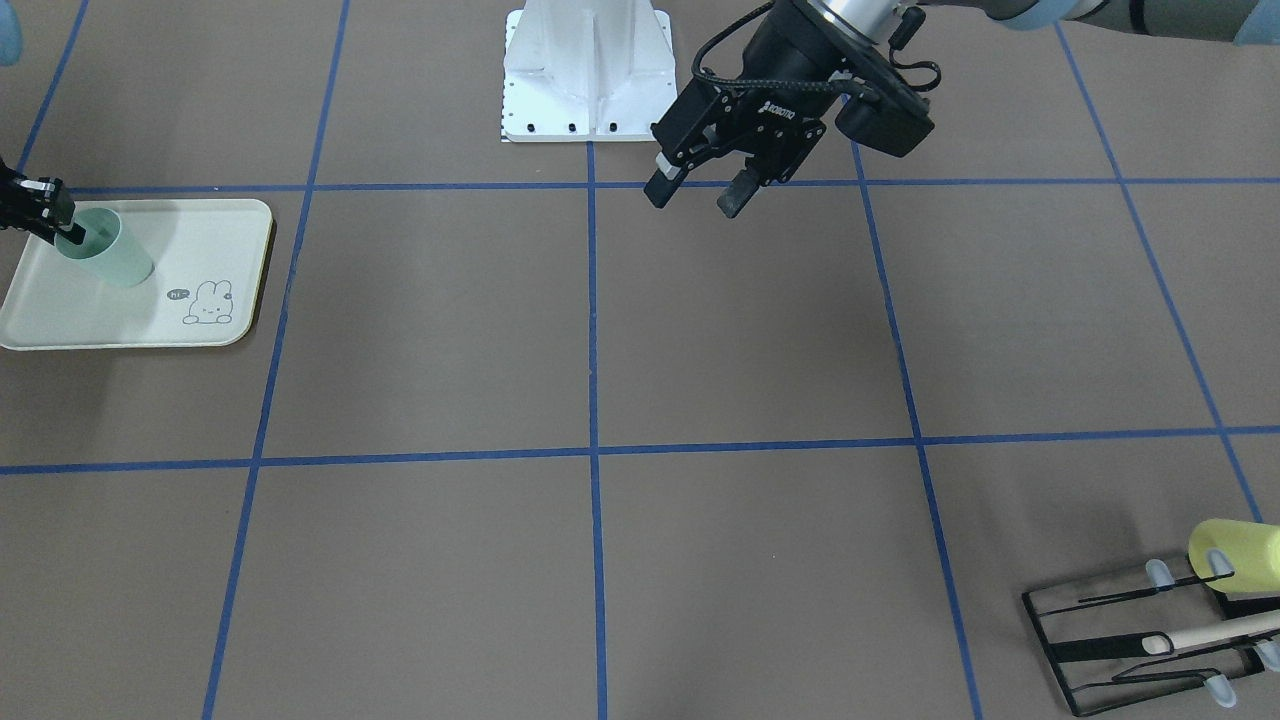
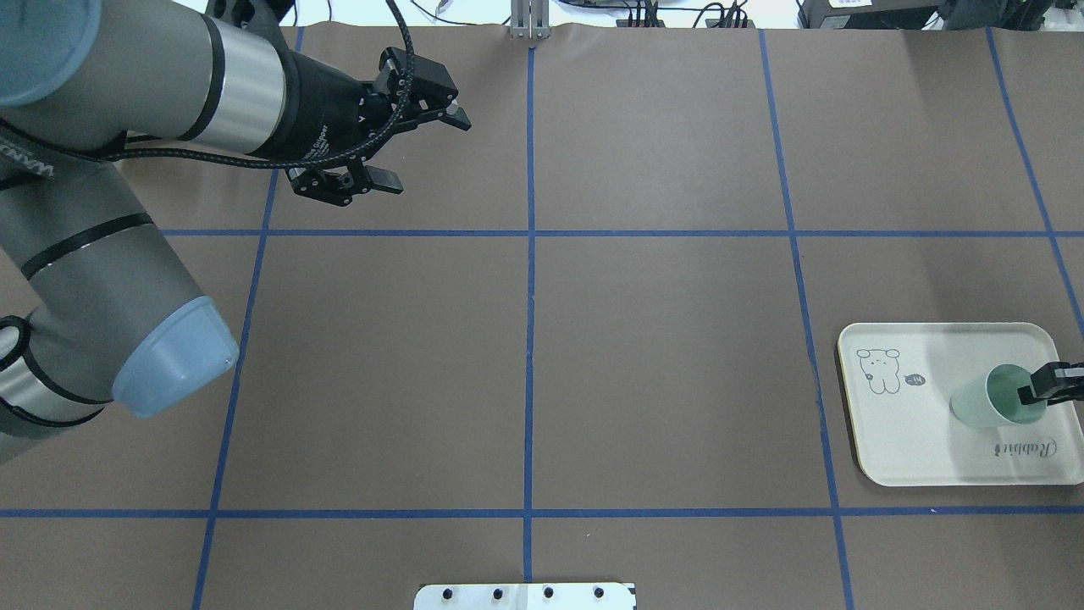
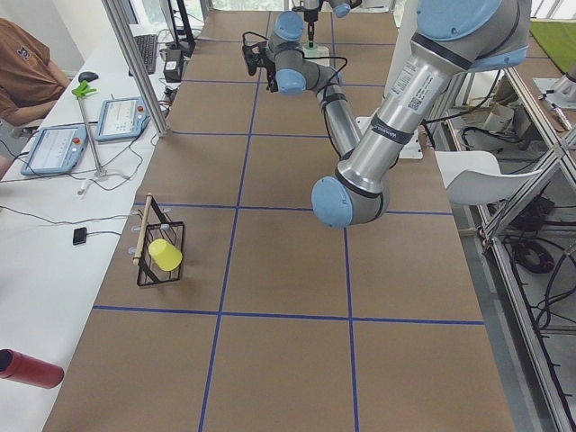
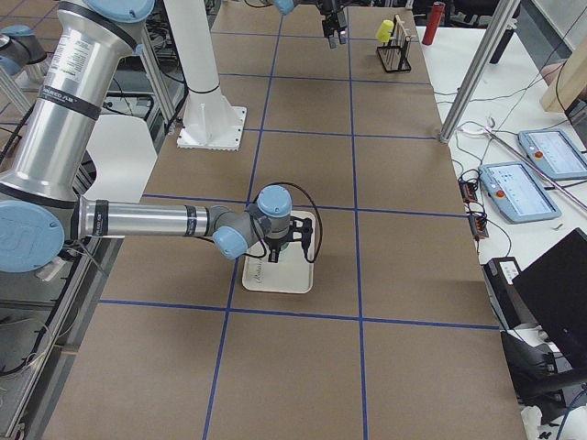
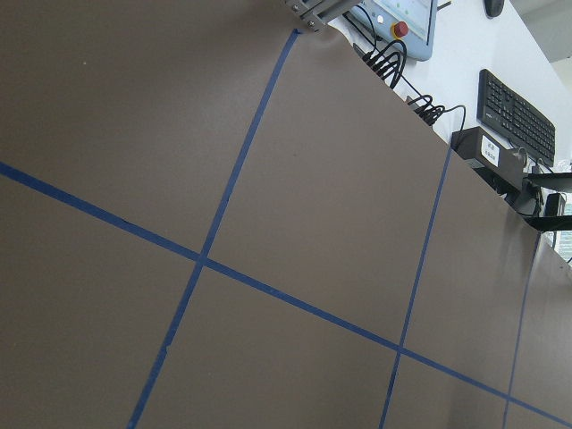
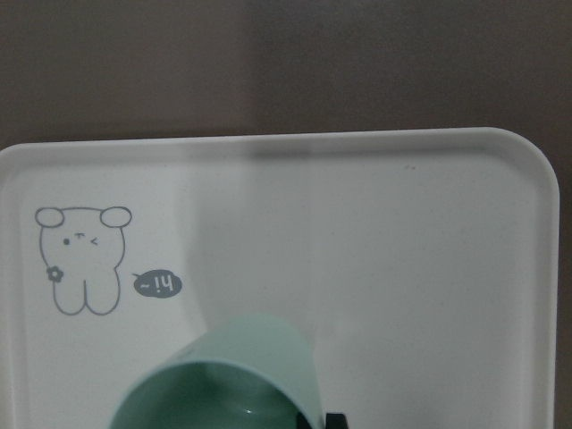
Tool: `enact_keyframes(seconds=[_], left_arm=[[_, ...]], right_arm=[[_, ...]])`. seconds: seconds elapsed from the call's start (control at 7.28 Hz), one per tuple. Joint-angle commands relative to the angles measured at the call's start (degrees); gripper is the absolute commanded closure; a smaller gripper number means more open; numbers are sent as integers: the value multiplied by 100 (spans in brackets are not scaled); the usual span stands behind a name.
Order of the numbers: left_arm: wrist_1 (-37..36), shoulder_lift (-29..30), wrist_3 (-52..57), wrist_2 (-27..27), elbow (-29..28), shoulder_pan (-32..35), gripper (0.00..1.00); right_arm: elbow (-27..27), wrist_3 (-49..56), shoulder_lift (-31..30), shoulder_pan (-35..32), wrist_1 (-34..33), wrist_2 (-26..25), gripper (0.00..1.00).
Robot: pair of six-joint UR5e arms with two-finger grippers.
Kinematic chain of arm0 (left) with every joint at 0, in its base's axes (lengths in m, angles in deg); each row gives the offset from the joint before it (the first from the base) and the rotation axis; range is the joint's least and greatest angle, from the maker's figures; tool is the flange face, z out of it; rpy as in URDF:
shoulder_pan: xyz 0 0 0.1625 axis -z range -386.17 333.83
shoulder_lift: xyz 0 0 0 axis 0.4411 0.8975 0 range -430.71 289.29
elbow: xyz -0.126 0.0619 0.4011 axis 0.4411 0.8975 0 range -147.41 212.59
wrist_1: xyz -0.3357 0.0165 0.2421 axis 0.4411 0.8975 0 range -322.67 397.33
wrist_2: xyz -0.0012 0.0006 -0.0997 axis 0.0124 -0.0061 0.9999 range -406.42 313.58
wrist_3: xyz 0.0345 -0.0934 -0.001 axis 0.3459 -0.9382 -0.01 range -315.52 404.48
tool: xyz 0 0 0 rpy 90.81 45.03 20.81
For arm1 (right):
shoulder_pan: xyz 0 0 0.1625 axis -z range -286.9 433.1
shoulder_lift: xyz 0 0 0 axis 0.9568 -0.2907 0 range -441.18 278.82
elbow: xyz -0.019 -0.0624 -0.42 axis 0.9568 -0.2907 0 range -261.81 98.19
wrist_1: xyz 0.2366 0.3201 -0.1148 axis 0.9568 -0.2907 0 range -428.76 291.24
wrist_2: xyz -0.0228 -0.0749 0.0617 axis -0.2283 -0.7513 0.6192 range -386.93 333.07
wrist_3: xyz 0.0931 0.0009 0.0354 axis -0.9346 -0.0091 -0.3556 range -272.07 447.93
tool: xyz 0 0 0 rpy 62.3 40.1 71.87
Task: Left arm grabs green cup and hands to right arm on tray
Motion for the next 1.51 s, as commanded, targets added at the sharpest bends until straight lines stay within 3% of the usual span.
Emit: enact_keyframes(seconds=[0.0,0.27,0.55,0.82,1.1,1.37], left_arm=[[0,-6,17,-18,-21,17,0],[-148,-337,647,8,83,175,0],[-1075,-1144,2066,26,651,438,0],[-1896,-2268,4340,70,1207,955,0],[-1907,-3489,6414,760,1262,1832,0],[-1942,-4301,8639,1176,992,2764,0]], right_arm=[[45,0,4,-231,0,52,0],[150,357,4,-941,18,253,0],[133,990,30,-1461,-9,203,0],[142,2006,467,-1917,-1021,9,0],[264,3143,1073,-2533,-2437,61,0],[283,3243,1225,-2588,-2566,9,0]])
